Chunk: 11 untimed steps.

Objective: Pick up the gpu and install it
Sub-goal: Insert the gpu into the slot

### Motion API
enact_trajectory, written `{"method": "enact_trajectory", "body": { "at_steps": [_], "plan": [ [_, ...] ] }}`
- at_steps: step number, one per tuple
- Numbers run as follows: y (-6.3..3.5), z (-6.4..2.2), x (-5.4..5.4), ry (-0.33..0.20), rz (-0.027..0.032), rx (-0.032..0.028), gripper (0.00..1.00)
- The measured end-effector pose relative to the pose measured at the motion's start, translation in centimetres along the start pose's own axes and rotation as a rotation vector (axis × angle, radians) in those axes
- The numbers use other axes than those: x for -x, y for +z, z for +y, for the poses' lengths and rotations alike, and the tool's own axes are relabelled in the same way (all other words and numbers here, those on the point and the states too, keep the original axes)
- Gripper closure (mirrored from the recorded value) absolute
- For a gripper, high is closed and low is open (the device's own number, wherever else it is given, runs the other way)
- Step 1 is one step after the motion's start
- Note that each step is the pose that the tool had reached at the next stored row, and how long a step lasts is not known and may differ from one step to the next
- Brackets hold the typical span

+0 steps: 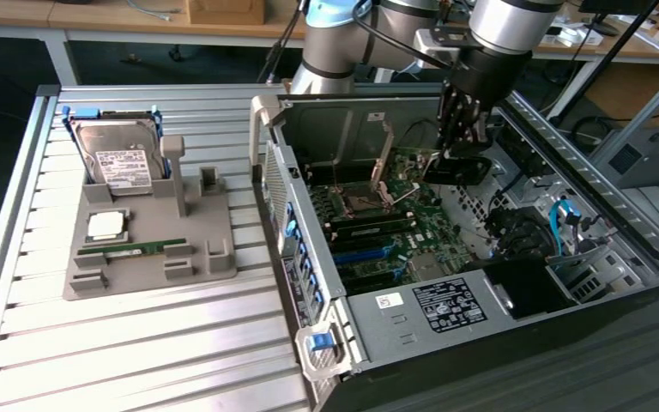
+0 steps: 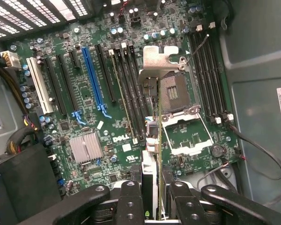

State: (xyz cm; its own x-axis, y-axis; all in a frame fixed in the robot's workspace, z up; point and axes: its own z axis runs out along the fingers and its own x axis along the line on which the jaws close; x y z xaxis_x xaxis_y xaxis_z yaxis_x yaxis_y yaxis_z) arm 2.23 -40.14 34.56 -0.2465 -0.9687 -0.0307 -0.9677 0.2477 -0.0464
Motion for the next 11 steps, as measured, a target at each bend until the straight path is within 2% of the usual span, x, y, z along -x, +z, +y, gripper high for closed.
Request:
{"method": "enact_trajectory", "body": {
  "at_steps": [11],
  "plan": [
    [0.04,0.0,0.0,-0.034,-0.0016,0.001,0.73]
  ]
}}
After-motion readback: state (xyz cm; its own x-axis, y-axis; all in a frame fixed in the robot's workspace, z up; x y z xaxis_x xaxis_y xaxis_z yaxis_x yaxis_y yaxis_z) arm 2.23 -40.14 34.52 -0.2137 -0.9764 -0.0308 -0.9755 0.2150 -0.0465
